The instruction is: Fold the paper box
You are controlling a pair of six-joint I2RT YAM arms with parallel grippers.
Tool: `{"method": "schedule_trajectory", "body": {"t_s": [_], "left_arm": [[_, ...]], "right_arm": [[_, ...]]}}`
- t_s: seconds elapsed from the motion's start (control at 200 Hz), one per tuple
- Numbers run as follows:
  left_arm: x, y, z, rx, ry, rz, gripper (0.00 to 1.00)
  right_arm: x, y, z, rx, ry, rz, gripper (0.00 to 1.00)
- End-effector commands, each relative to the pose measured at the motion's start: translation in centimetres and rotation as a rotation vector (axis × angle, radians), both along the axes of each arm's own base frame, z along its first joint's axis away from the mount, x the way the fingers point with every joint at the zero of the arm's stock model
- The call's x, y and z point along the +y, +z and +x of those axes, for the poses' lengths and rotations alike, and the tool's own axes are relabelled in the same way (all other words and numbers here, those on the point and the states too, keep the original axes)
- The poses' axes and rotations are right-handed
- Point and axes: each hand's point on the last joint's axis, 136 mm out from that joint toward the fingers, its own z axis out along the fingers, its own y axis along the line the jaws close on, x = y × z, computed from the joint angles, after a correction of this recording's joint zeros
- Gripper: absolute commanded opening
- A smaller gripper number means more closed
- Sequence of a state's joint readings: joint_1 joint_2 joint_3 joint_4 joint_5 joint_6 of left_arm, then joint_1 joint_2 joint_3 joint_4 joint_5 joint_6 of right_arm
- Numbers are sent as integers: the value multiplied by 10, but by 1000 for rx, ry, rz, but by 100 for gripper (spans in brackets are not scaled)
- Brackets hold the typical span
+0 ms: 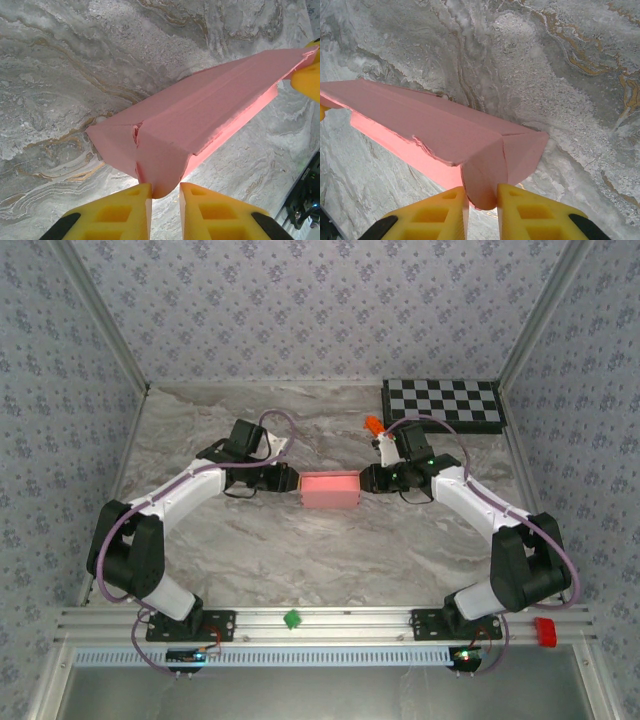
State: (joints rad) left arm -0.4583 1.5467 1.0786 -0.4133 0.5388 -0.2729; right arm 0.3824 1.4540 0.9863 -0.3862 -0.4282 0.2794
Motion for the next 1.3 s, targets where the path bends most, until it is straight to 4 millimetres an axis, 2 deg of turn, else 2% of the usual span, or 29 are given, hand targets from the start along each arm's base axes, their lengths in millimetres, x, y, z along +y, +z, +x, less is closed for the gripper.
{"method": "schedule_trajectory", "body": {"t_s": [0.0,0.975,1.294], "left_arm": [[-11,20,5,-40,-22,-55,20],[-15,19,5,-30,-27,-81,18],[-12,10,3,-14,-24,-55,18]], "right_arm": [[6,14,0,-16,21,22,23],[15,19,1,-7,41,81,21],[16,18,1,-2,44,84,21]]}}
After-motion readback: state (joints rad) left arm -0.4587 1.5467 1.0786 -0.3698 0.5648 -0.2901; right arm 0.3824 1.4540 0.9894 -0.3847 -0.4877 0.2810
